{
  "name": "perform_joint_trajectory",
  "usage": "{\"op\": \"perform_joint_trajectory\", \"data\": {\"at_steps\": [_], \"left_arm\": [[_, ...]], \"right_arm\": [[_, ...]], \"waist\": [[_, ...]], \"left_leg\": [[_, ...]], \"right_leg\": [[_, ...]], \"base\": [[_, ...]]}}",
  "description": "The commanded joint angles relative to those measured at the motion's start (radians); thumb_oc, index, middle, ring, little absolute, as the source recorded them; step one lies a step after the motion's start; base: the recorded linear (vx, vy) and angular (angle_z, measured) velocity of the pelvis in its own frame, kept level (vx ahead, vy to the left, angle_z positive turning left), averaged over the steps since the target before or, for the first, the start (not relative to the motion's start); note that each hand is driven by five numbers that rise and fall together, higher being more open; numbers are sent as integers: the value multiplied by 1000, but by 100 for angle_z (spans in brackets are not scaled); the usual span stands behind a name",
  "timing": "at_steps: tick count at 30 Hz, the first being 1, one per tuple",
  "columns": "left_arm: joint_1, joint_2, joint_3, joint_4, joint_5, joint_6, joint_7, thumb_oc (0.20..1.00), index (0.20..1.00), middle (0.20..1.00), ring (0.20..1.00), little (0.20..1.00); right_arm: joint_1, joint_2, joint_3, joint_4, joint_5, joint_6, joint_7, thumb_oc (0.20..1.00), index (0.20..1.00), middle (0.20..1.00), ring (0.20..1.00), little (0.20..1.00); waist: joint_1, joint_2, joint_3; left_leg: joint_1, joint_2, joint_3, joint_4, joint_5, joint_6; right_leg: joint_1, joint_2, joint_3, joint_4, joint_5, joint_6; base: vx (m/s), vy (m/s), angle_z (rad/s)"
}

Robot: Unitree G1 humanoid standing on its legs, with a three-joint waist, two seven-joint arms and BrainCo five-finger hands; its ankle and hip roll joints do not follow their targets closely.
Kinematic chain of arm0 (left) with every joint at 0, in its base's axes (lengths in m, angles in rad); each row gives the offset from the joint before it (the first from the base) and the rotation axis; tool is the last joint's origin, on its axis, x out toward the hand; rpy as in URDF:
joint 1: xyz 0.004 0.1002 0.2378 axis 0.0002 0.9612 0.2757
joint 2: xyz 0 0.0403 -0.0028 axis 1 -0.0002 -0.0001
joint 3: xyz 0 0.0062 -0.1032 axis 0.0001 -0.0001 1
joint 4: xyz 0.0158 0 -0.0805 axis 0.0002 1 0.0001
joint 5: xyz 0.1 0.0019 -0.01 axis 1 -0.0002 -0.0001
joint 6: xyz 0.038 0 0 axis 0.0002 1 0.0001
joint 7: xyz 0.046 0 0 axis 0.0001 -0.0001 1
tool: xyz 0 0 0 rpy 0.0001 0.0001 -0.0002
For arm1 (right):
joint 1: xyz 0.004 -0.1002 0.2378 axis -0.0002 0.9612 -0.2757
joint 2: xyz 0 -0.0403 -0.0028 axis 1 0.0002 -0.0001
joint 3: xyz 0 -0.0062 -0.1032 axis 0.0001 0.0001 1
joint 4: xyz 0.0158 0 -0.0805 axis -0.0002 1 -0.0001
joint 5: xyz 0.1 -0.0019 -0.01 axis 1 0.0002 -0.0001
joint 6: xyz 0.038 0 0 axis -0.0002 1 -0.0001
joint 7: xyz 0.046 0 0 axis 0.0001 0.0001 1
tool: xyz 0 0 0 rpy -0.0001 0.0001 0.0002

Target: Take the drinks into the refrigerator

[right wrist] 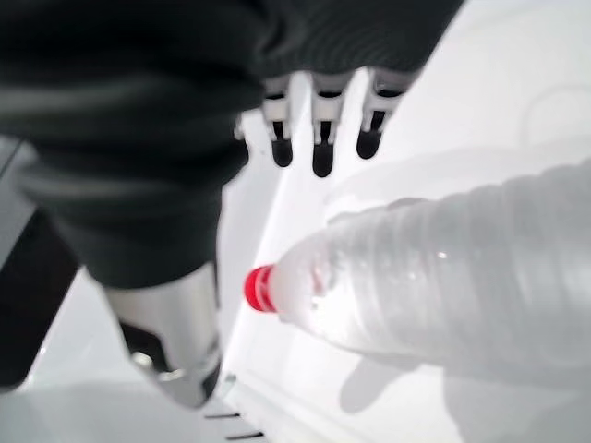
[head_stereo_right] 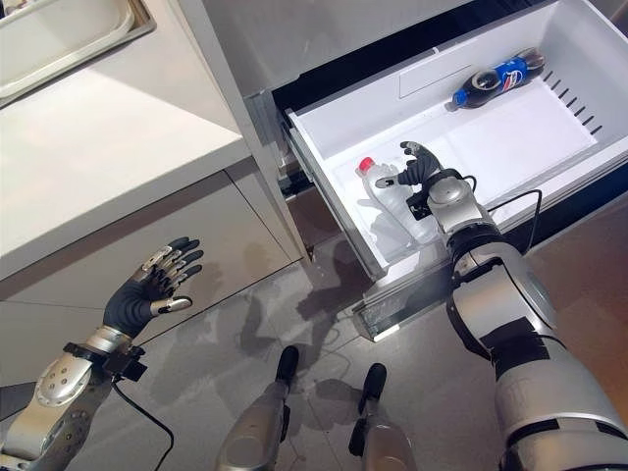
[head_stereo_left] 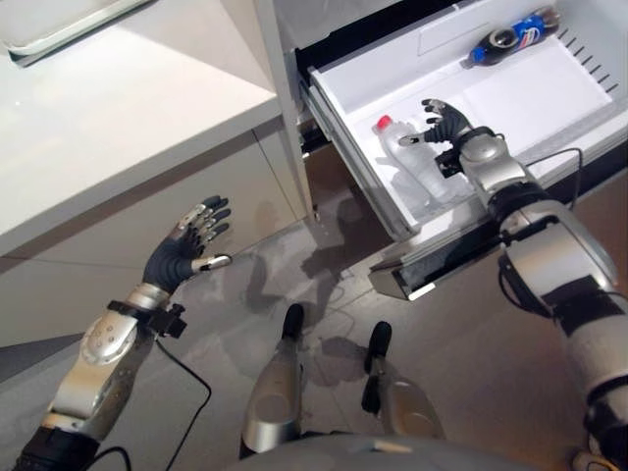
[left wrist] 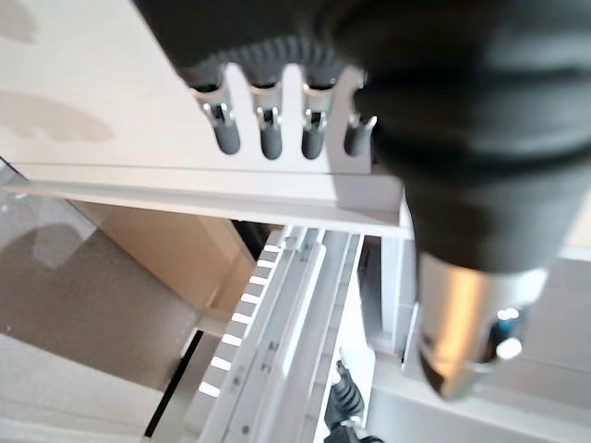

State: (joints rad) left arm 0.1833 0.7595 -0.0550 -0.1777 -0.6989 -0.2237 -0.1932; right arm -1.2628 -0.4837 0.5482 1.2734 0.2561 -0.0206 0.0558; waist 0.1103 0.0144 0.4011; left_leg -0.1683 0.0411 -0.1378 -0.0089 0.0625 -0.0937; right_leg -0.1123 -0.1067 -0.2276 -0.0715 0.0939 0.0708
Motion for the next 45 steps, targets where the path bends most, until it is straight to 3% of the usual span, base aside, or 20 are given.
{"op": "perform_joint_trajectory", "data": {"at_steps": [1, 8, 12, 16, 18, 20, 21, 23, 24, 25, 26, 27, 28, 32, 34, 35, 36, 37, 42, 45], "left_arm": [[43, -18, 83, -100, 20, -37, 9, 1000, 1000, 1000, 1000, 1000], [13, -4, 85, -83, 16, -37, -9, 1000, 1000, 1000, 1000, 1000], [2, 6, 87, -66, 7, -31, -32, 1000, 1000, 1000, 1000, 1000], [17, 10, 96, -50, 11, -26, -54, 1000, 1000, 1000, 1000, 1000], [18, 1, 100, -47, 16, -28, -56, 1000, 1000, 1000, 1000, 1000], [44, -23, 141, -31, 37, -29, -62, 1000, 1000, 1000, 1000, 1000], [54, -53, 165, -33, 41, -33, -70, 1000, 1000, 1000, 1000, 1000], [63, -43, 171, -38, 40, -35, -81, 1000, 1000, 1000, 1000, 1000], [92, -93, 218, -37, 55, -41, -87, 1000, 1000, 1000, 1000, 1000], [101, -84, 227, -41, 60, -40, -90, 1000, 1000, 1000, 1000, 1000], [98, -78, 221, -41, 60, -40, -90, 1000, 1000, 1000, 1000, 1000], [113, -104, 244, -42, 71, -39, -99, 1000, 1000, 1000, 1000, 1000], [115, -120, 241, -42, 79, -42, -96, 1000, 1000, 1000, 1000, 1000], [130, -158, 257, -63, 83, -43, -101, 1000, 1000, 1000, 1000, 1000], [129, -169, 254, -66, 87, -48, -103, 1000, 1000, 1000, 1000, 1000], [131, -169, 255, -66, 87, -48, -103, 1000, 1000, 1000, 1000, 1000], [132, -181, 258, -74, 95, -50, -101, 1000, 1000, 1000, 1000, 1000], [133, -189, 261, -75, 94, -55, -98, 1000, 1000, 1000, 1000, 1000], [97, -219, 241, -82, 95, -79, -76, 1000, 1000, 1000, 1000, 1000], [76, -224, 231, -88, 99, -97, -55, 1000, 1000, 1000, 1000, 1000]], "right_arm": [[-84, -6, 63, -10, 13, -43, -14, 1000, 1000, 1000, 1000, 1000], [-93, -90, 110, -138, 29, -48, 21, 1000, 1000, 1000, 1000, 1000], [-125, -213, 185, -337, 12, -55, 57, 1000, 1000, 1000, 1000, 1000], [-149, -415, 230, -587, 69, -79, 99, 1000, 1000, 1000, 1000, 1000], [-93, -473, 179, -638, 112, -98, 79, 1000, 1000, 1000, 1000, 1000], [57, -687, 80, -941, 46, -112, 102, 1000, 1000, 1000, 1000, 1000], [150, -741, 9, -986, 12, -140, 89, 1000, 1000, 1000, 1000, 1000], [327, -771, -129, -1041, -14, -156, 107, 1000, 1000, 1000, 1000, 1000], [547, -798, -292, -1101, -85, -171, 99, 1000, 1000, 1000, 1000, 1000], [780, -775, -487, -1146, -121, -167, 107, 1000, 1000, 1000, 1000, 1000], [807, -773, -513, -1155, -122, -165, 108, 1000, 1000, 1000, 1000, 1000], [1026, -721, -686, -1181, -189, -161, 115, 1000, 1000, 1000, 1000, 1000], [1131, -670, -759, -1157, -241, -168, 85, 1000, 1000, 1000, 1000, 1000], [1295, -558, -831, -1106, -340, -162, 93, 1000, 1000, 1000, 1000, 1000], [1320, -502, -799, -1030, -369, -159, 93, 1000, 1000, 1000, 1000, 1000], [1316, -501, -795, -1027, -369, -161, 91, 959, 959, 959, 959, 959], [1315, -440, -745, -964, -371, -154, 98, 702, 702, 702, 702, 702], [1304, -408, -714, -931, -358, -156, 102, 200, 200, 200, 200, 200], [1213, -266, -512, -749, -360, -163, 105, 200, 200, 200, 200, 200], [1144, -224, -413, -705, -388, -180, 82, 200, 200, 200, 200, 200]], "waist": [[-35, -16, -1], [-42, -34, -33], [-53, -47, -61], [-71, -58, -97], [-78, -58, -106], [-100, -58, -127], [-118, -48, -134], [-109, -56, -145], [-144, -44, -152], [-137, -57, -159], [-129, -60, -160], [-141, -60, -170], [-141, -61, -174], [-141, -64, -183], [-139, -61, -186], [-139, -62, -187], [-138, -61, -190], [-137, -61, -190], [-119, -53, -187], [-108, -49, -183]], "left_leg": [[17, -65, 31, 42, -68, 95], [34, -72, 37, 71, -93, 93], [49, -82, 54, 115, -126, 94], [83, -84, 80, 136, -155, 97], [95, -82, 89, 131, -157, 99], [117, -81, 117, 118, -164, 105], [122, -80, 126, 109, -166, 110], [129, -80, 131, 103, -167, 114], [135, -81, 138, 94, -170, 121], [138, -82, 136, 88, -170, 123], [138, -82, 136, 88, -170, 123], [144, -85, 133, 79, -171, 126], [148, -86, 134, 75, -175, 129], [150, -87, 138, 83, -184, 132], [152, -88, 142, 84, -187, 133], [153, -88, 142, 84, -188, 132], [157, -88, 142, 83, -190, 131], [159, -88, 142, 83, -191, 131], [161, -90, 136, 89, -194, 128], [161, -91, 132, 93, -194, 126]], "right_leg": [[-75, 20, 20, 190, -141, -17], [-41, 14, 20, 186, -147, -17], [-8, 9, 34, 183, -146, -15], [37, 10, 60, 167, -143, -10], [46, 11, 68, 160, -139, -6], [60, 13, 94, 139, -130, 4], [59, 11, 100, 136, -126, 9], [60, 11, 104, 133, -124, 13], [62, 10, 109, 133, -122, 18], [63, 9, 107, 131, -122, 21], [63, 9, 107, 131, -122, 21], [69, 6, 103, 125, -125, 23], [72, 5, 104, 122, -124, 25], [79, 3, 109, 117, -126, 25], [83, 2, 110, 113, -127, 25], [84, 2, 110, 112, -127, 25], [89, 2, 110, 108, -128, 26], [91, 1, 109, 105, -129, 25], [103, 0, 104, 103, -136, 21], [110, 0, 100, 101, -138, 18]], "base": [[0, 0, 0], [8, 0, -1], [27, 25, -2], [60, 58, -17], [44, 65, -25], [38, 91, -31], [56, 76, -32], [50, 39, -38], [59, 27, -31], [57, 27, -20], [71, 12, -10], [78, 18, -15], [110, 22, -2], [51, 3, -9], [42, 1, -3], [51, -5, -4], [44, -3, 0], [53, -11, 1], [8, -2, 0], [23, -12, 6]]}}
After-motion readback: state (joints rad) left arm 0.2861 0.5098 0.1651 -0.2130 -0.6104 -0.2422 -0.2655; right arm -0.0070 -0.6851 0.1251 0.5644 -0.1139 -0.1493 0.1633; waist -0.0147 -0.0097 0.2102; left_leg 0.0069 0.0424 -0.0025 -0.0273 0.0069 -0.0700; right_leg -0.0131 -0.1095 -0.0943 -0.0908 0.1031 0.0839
